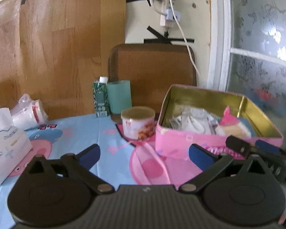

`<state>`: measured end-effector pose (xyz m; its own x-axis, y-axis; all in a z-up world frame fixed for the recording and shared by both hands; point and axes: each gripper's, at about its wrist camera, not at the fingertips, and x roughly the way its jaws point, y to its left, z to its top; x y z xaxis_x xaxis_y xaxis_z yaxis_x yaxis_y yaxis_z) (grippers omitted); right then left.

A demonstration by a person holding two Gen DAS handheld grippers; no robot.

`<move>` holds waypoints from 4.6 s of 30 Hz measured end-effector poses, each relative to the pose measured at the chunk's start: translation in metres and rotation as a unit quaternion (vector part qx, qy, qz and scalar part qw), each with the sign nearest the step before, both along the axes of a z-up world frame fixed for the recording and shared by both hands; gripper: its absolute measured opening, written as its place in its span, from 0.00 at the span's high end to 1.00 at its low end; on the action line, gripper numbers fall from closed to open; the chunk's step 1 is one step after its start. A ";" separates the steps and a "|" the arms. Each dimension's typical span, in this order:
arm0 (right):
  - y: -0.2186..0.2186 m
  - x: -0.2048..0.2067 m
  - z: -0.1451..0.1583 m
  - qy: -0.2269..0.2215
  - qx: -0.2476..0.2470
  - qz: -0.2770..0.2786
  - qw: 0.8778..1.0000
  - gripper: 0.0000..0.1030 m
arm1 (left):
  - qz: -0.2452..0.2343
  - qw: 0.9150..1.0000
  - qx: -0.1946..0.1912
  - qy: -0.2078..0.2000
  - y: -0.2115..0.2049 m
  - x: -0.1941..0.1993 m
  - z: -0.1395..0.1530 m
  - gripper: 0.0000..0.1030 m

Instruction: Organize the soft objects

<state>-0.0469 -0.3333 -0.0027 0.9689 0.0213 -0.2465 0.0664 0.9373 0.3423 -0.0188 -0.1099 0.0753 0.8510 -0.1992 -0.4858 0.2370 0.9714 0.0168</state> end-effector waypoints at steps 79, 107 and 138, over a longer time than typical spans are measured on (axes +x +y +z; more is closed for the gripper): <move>0.013 -0.035 0.000 0.031 0.070 -0.013 0.997 0.06 | 0.030 0.995 0.098 0.005 -0.001 -0.036 -0.022 0.00; 0.012 -0.036 -0.003 0.033 0.074 -0.015 0.997 0.06 | 0.025 0.995 0.099 0.006 -0.002 -0.040 -0.023 0.00; 0.010 -0.037 -0.004 0.033 0.079 -0.022 0.996 0.06 | 0.028 0.992 0.123 0.002 -0.007 -0.041 -0.027 0.00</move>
